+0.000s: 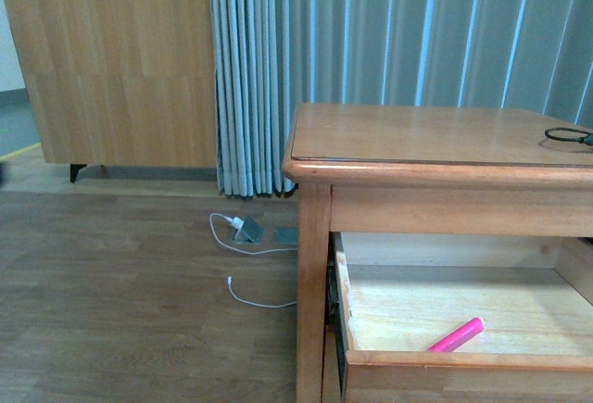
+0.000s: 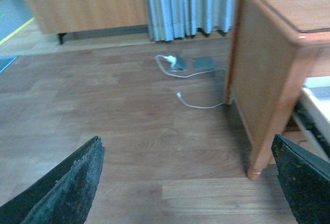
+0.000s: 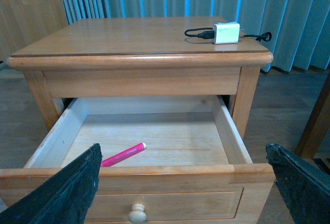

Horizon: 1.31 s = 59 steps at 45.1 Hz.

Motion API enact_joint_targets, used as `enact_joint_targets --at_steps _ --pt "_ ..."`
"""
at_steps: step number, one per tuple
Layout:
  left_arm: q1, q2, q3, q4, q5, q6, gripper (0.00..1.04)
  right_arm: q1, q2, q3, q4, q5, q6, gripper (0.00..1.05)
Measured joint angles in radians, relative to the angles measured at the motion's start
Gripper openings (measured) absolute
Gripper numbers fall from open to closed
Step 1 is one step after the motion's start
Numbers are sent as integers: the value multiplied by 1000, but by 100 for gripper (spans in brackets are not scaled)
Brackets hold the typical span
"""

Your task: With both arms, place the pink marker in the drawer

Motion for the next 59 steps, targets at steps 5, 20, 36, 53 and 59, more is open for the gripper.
enact_joint_targets --at_steps 5,20,36,53,59 --pt "135 -213 -83 -140 19 -41 99 0 0 0 0 0 0 96" --pt "484 -564 -212 -330 188 -138 99 0 0 0 0 0 0 96" --pt "394 -705 -316 -270 385 -88 23 0 0 0 0 0 0 96" --pt "288 -744 -355 -270 317 -85 4 0 0 0 0 2 0 96" --pt "287 -775 -373 -268 316 -84 4 0 0 0 0 2 0 96"
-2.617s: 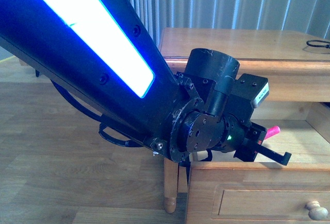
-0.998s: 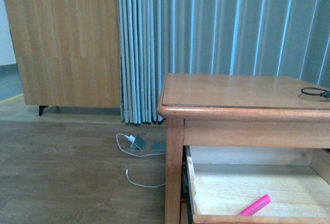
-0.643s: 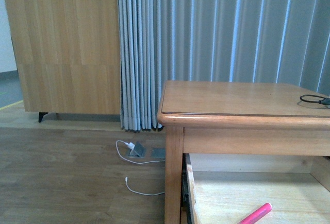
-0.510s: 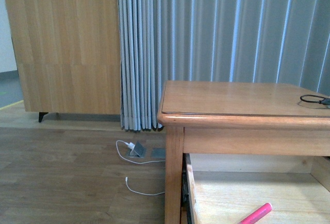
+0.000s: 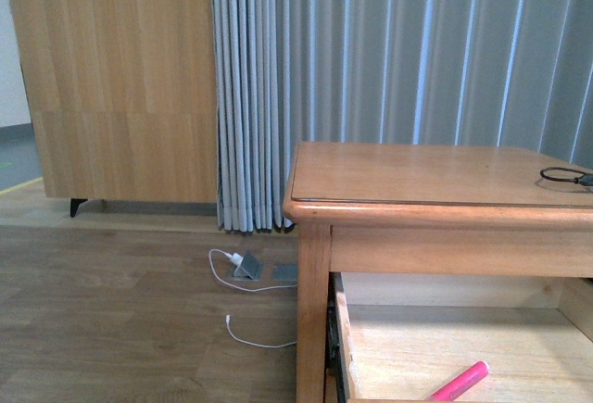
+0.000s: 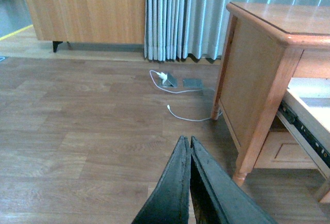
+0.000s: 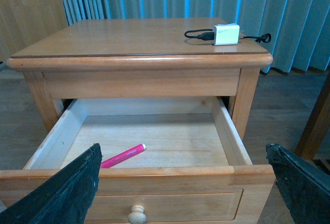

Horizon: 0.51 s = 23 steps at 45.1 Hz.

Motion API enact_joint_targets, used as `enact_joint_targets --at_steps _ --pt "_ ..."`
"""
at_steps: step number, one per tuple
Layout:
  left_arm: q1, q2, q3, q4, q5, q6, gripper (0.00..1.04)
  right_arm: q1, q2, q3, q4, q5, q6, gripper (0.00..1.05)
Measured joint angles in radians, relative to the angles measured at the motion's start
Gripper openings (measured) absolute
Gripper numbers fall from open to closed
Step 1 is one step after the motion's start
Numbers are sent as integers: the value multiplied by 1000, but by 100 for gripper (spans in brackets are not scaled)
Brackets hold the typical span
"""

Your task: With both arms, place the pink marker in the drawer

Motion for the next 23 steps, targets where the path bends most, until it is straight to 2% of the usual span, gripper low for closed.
enact_joint_targets --at_steps 7,13,17,23 --pt "0 -2 0 0 1 0 5 0 0 -1 0 0 0 96" --pt "0 -2 0 0 1 0 34 -21 96 80 -260 -120 -13 96" --pt "0 -2 0 0 1 0 54 -47 214 111 -281 -178 -30 96" --pt "0 -2 0 0 1 0 75 -63 426 148 -201 -190 -35 96"
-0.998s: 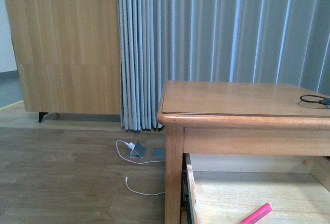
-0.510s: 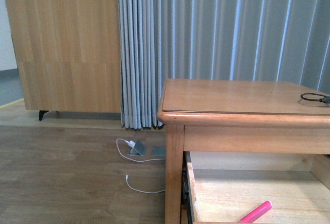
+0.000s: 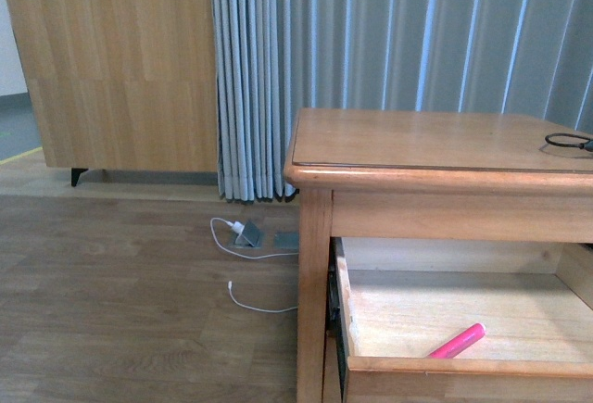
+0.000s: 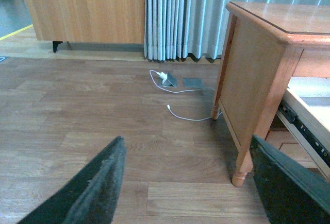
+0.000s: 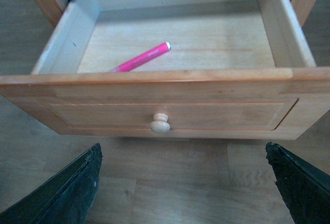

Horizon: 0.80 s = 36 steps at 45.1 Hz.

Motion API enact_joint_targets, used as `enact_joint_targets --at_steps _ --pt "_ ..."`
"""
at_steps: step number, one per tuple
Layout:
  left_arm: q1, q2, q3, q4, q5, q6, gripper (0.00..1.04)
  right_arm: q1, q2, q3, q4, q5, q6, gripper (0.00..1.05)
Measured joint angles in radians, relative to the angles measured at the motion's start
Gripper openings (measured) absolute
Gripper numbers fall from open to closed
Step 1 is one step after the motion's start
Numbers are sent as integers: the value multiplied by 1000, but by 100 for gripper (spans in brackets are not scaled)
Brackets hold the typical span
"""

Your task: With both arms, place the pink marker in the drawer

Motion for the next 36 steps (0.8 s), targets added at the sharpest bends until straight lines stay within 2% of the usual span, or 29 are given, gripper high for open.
enact_joint_targets --at_steps 8,20,36 --pt "0 0 0 0 0 1 100 18 296 43 140 31 1 96" --pt "0 0 0 0 0 0 99 106 687 150 344 132 40 96" --pt "0 0 0 0 0 0 99 182 938 248 559 213 82 96"
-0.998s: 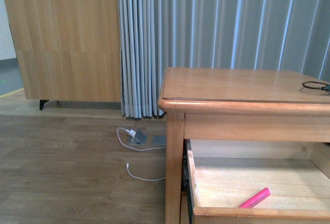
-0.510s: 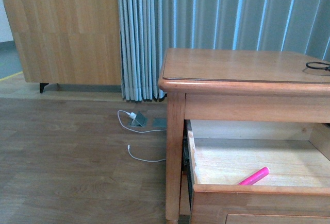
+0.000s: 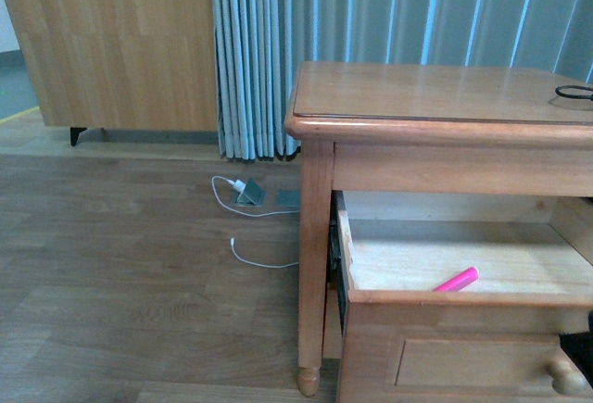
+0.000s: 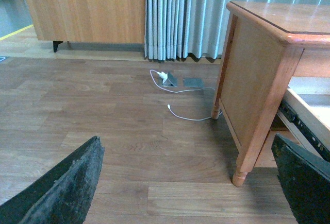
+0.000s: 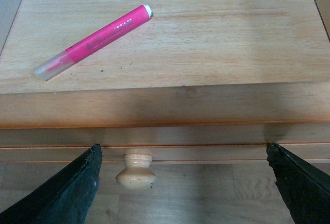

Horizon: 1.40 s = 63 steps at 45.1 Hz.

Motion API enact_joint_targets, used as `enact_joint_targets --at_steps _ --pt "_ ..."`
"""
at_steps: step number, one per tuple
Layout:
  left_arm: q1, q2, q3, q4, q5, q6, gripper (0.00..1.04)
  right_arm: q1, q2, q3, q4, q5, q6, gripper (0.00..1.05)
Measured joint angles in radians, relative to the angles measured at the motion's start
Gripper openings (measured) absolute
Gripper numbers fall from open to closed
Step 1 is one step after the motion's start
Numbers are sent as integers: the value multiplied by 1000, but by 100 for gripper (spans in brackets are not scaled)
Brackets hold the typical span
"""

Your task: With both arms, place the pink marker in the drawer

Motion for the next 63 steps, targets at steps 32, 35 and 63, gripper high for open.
enact_joint_targets --at_steps 32,35,63 --pt "0 0 0 0 0 0 99 58 378 390 169 123 52 96" --pt "0 0 0 0 0 0 99 59 410 433 174 132 56 96" --pt "0 0 0 0 0 0 99 39 528 565 244 159 34 96"
